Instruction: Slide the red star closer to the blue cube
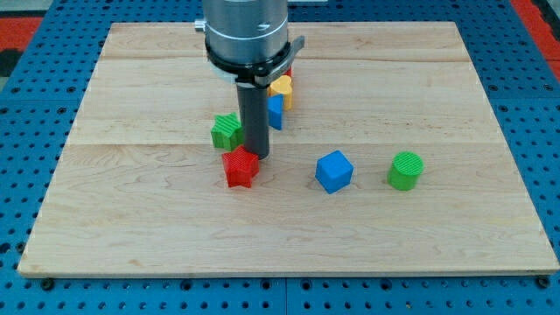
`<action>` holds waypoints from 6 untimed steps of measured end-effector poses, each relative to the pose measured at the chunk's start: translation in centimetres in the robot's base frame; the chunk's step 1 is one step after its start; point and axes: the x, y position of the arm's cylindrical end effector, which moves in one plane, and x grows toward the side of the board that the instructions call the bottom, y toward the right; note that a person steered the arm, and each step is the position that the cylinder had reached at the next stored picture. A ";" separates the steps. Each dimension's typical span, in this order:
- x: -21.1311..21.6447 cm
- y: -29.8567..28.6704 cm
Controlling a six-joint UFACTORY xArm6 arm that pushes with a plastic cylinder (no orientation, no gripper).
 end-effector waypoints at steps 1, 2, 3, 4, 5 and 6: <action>-3.6 -2.6; -1.1 -6.4; 3.8 -7.1; 3.2 -4.4; 3.9 -4.1; 2.6 -4.3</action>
